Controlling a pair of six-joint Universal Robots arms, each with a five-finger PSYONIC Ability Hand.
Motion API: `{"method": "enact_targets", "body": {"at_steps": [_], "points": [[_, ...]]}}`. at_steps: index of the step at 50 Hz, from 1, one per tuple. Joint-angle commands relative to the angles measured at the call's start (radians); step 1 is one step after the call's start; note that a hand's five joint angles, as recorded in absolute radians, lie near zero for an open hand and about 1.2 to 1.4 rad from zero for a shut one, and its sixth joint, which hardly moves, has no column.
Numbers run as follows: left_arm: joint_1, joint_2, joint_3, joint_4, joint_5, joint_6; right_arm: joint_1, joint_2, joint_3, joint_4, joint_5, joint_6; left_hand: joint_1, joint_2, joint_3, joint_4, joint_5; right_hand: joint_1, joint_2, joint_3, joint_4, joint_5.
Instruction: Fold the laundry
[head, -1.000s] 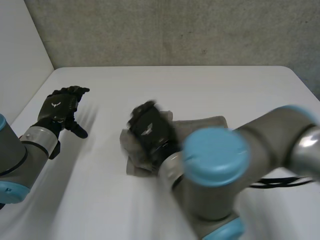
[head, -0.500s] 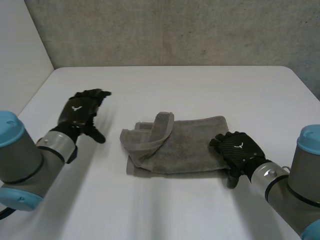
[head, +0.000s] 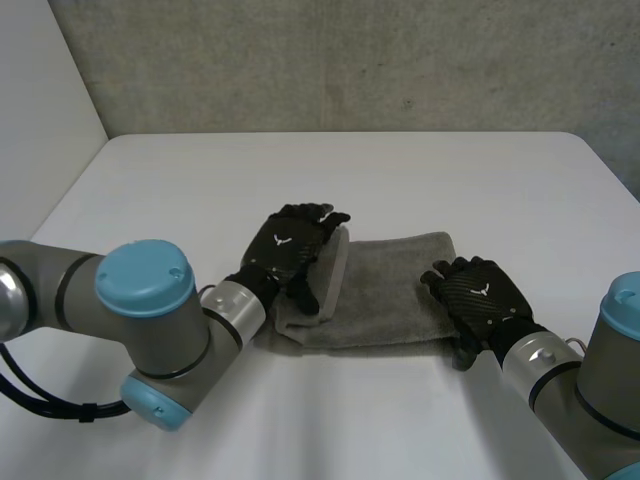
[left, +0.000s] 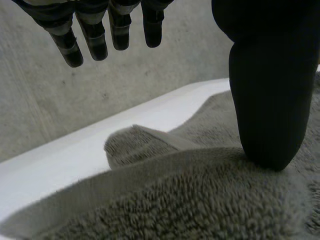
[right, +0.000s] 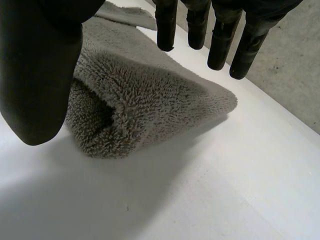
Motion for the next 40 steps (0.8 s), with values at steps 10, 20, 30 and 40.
{"method": "enact_targets", "body": {"at_steps": [10,20,30,40], "points": [[-0.026,0.044,-0.021,-0.02,-0.033,-0.011,0.001,0.02,-0.003,-0.012,0.001,-0.007,0.023,0.029,0.029,0.029,-0.009,0.043,0.043,0.049,0.033,0.058],[-0.057,0.008,-0.018,-0.008,-0.036,0.001,0.001,0.021,-0.001,-0.012,0.001,-0.008,0.023,0.029,0.029,0.029,-0.009,0.043,0.043,0.049,0.033,0.058],[-0.041,-0.069,0.053,-0.008,-0.103,0.003,0.001,0.027,-0.003,-0.013,0.003,-0.008,0.026,0.032,0.032,0.032,-0.006,0.154,0.155,0.161,0.144,0.17],[0.046,-0.06,0.059,-0.009,-0.37,0.006,0.001,0.038,-0.001,-0.032,0.003,-0.008,0.026,0.032,0.032,0.032,-0.006,0.292,0.293,0.299,0.282,0.308]]}}
